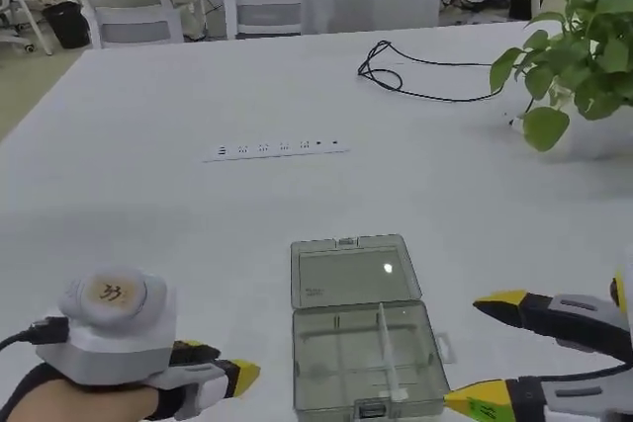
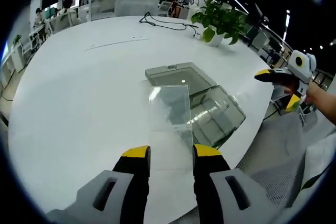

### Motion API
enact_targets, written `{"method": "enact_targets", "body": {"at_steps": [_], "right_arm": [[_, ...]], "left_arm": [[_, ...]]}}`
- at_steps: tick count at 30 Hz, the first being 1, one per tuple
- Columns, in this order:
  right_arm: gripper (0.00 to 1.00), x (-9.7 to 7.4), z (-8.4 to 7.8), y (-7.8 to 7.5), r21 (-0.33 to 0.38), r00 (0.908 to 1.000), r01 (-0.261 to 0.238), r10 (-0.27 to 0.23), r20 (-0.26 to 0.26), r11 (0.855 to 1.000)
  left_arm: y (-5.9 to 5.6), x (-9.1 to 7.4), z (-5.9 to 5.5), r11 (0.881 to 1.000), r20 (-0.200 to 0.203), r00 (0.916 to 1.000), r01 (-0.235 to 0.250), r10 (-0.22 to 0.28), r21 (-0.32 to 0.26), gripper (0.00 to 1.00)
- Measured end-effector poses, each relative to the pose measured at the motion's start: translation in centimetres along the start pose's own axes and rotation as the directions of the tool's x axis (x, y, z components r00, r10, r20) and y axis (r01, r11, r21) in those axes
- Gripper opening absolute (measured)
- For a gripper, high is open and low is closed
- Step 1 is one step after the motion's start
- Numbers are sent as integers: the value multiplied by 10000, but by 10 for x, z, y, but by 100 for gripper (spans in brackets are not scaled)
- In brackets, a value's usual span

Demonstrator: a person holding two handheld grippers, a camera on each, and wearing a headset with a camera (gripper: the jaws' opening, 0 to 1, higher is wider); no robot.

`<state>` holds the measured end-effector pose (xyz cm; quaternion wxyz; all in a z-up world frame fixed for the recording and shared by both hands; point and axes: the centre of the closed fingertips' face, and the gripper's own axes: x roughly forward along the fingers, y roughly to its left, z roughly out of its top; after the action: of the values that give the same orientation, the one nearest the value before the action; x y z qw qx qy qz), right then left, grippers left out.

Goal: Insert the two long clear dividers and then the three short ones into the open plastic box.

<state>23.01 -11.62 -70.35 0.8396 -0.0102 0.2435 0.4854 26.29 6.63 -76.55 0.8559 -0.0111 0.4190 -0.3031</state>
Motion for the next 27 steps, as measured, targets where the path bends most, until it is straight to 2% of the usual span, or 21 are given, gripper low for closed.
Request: {"method": "enact_targets", "body": {"at_steps": [3, 4, 10, 14, 19, 25, 27], "right_arm": [[66, 8, 12, 5, 720, 9999, -64, 58, 87, 9974], [64, 10, 20, 5, 600, 9995, -27, 8, 317, 9982], [55, 21, 44, 4, 1397, 9968, 200, -306, 742, 9900], [49, 30, 48, 10, 2064, 9970, 323, -461, 623, 9779], [34, 44, 51, 15, 2672, 9958, 533, -710, 572, 9622], [27, 59, 47, 17, 3379, 9941, 850, -1029, 354, 9373], [25, 61, 47, 18, 3459, 9943, 847, -1017, 313, 9344]], "left_arm": [[-13, -1, 13, 9988, 548, 9976, 438, -426, -219, 30], [-16, -2, 16, 9981, 697, 9962, 544, -523, -281, 30], [-37, -4, 30, 9926, 1236, 9860, 1167, -1118, -331, 30], [-51, -4, 38, 9871, 1554, 9763, 1572, -1508, -297, 30], [-71, -3, 43, 9778, 1710, 9639, 2093, -2041, -127, 30], [-83, -3, 50, 9690, 1853, 9519, 2470, -2440, 75, 30], [-87, -3, 51, 9671, 1859, 9495, 2538, -2526, 176, 30]]}}
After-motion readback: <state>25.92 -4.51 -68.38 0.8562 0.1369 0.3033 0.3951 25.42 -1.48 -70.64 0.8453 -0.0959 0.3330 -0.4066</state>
